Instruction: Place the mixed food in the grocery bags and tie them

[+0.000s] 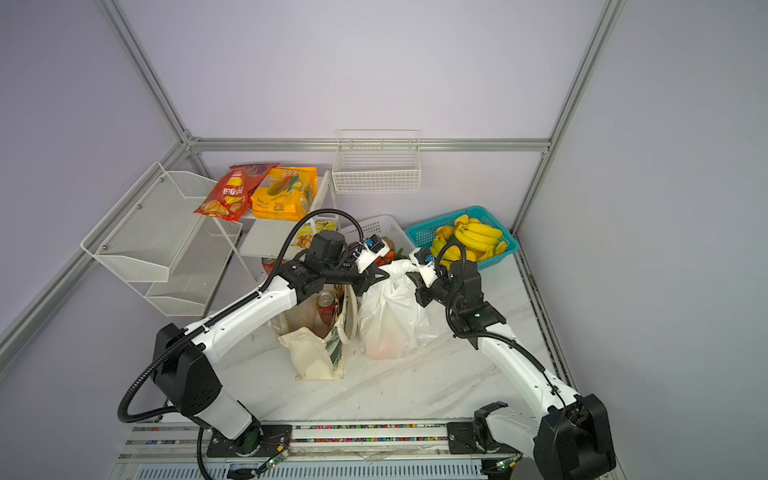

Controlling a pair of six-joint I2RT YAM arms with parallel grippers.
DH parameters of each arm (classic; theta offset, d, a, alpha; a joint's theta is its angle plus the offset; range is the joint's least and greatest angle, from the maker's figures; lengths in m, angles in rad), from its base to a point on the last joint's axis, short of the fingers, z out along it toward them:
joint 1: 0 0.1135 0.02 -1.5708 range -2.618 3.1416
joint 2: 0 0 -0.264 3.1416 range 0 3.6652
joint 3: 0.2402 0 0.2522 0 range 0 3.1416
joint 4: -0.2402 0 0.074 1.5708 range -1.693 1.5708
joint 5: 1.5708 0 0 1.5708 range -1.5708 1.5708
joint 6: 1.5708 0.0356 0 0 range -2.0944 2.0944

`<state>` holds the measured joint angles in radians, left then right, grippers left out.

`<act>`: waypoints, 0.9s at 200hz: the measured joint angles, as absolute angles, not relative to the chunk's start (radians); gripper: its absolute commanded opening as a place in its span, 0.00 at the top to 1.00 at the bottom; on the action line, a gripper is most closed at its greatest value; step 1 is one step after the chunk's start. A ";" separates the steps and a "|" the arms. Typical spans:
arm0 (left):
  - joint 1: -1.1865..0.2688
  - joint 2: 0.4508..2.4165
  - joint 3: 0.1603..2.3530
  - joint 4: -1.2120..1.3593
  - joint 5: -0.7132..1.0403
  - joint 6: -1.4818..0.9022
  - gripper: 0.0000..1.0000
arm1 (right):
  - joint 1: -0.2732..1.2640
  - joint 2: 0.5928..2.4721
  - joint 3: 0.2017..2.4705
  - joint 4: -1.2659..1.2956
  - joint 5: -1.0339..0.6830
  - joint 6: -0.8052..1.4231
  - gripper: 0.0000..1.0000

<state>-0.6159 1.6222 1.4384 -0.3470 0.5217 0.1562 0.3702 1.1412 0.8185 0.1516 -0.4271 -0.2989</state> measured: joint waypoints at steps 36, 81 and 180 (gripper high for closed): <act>-0.616 1.610 1.406 -0.307 0.553 0.186 0.71 | 0.373 1.129 0.811 0.165 -0.434 -0.299 1.00; -0.616 1.609 1.403 -0.277 0.539 0.304 0.55 | 0.373 1.124 0.811 0.166 -0.469 -0.300 1.00; -0.617 1.695 1.467 -0.309 0.622 0.434 0.57 | 0.373 1.118 0.811 0.165 -0.493 -0.301 1.00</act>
